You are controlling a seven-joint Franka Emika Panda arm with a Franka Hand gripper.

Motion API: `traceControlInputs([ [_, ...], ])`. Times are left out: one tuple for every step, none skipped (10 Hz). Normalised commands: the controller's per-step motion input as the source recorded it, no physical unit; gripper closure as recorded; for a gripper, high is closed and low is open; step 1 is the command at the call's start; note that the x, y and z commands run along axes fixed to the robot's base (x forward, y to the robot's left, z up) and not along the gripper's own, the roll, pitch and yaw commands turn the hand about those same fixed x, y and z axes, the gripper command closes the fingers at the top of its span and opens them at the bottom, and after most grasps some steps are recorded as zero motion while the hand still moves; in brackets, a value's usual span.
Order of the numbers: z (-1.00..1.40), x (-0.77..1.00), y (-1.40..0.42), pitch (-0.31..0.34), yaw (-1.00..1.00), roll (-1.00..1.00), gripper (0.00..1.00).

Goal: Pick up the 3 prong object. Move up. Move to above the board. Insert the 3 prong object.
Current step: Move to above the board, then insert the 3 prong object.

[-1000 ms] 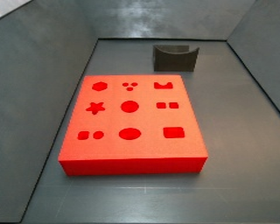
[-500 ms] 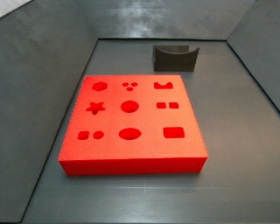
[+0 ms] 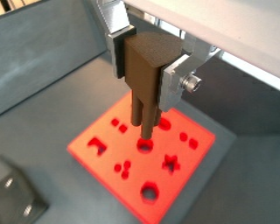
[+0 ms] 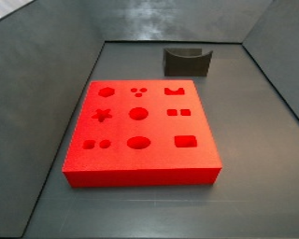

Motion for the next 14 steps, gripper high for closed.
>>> traceControlInputs([
  [0.02, 0.44, -0.58, 0.104, 0.01, 0.06, 1.0],
  [0.02, 0.29, -0.35, 0.103, 0.01, 0.08, 1.0],
  [0.03, 0.18, -0.22, 0.088, 0.01, 0.07, 1.0],
  [-0.01, -0.02, 0.0, 0.0, 0.0, 0.01, 1.0],
  [-0.08, -0.09, 0.01, 0.004, 0.0, 0.07, 1.0],
  [-0.08, -0.17, 0.03, 0.011, -0.04, 0.08, 1.0],
  [-0.06, -0.15, 0.03, 0.01, -0.05, 0.06, 1.0],
  [-0.04, -0.07, 0.04, 0.014, -0.01, 0.03, 1.0],
  [-0.08, -0.07, 0.05, 0.019, 0.0, 0.05, 1.0],
  [-0.16, -0.12, 0.12, 0.0, -0.01, 0.04, 1.0],
  [-0.15, -0.16, 0.28, 0.0, 0.0, 0.07, 1.0],
  [-0.37, -0.08, 0.1, 0.0, 0.08, 0.17, 1.0],
  [-0.52, 0.0, 0.09, 0.0, 0.04, 0.11, 1.0],
  [-0.63, 0.06, 0.1, -0.033, 0.02, 0.06, 1.0],
])
